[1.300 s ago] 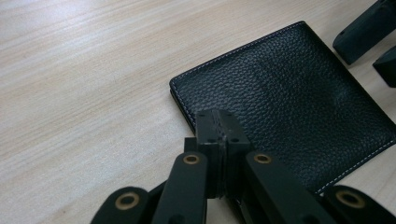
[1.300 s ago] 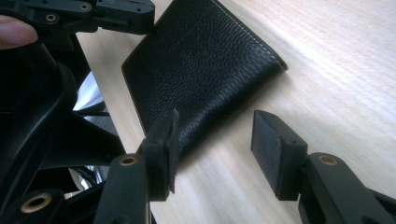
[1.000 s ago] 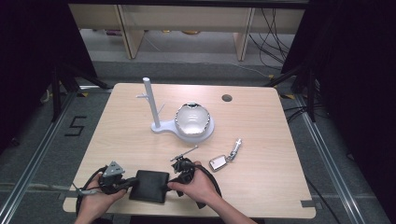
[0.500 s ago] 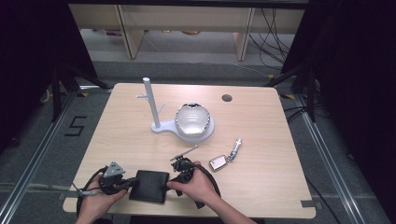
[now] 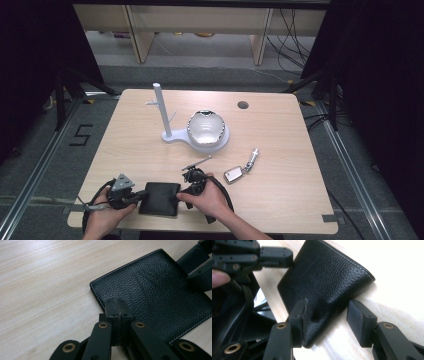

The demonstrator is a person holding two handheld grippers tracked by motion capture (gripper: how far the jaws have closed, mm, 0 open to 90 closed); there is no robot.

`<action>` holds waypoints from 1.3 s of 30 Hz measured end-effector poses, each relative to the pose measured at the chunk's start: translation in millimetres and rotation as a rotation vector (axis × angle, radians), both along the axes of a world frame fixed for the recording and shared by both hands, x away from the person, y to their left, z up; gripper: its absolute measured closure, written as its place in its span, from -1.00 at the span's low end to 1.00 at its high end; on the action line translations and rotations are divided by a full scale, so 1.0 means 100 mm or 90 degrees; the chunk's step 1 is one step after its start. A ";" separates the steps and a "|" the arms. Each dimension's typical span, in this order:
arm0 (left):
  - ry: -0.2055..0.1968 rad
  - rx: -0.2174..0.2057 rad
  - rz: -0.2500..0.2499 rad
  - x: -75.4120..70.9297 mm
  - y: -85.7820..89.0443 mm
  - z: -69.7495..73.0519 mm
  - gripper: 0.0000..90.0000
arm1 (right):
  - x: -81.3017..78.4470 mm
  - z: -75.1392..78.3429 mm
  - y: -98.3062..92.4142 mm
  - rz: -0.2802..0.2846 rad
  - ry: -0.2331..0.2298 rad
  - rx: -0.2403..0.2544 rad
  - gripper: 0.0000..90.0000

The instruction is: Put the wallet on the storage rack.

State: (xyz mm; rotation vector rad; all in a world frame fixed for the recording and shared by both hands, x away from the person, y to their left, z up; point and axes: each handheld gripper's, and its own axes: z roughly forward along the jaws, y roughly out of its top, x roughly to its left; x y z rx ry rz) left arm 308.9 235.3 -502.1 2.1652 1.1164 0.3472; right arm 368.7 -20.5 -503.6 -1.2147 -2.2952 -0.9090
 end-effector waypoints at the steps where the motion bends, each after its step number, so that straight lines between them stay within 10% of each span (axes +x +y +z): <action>1: 0.000 -0.001 0.000 0.00 0.00 0.00 0.99 | 0.01 -0.01 0.00 -0.004 -0.002 0.005 0.20; 17: -0.011 0.012 -0.002 -0.01 -0.03 0.00 0.99 | -0.05 0.06 0.12 -0.039 -0.023 -0.076 0.25; 26: -0.011 0.021 0.005 -0.02 -0.06 0.01 0.98 | 0.05 0.04 0.04 -0.038 0.035 -0.036 0.26; 28: -0.013 0.022 0.004 -0.02 -0.06 0.01 0.98 | 0.08 0.01 0.00 -0.032 -0.003 -0.026 0.26; 39: -0.013 0.013 0.009 -0.03 -0.05 0.00 0.98 | 0.08 0.00 0.02 -0.060 0.042 -0.014 0.19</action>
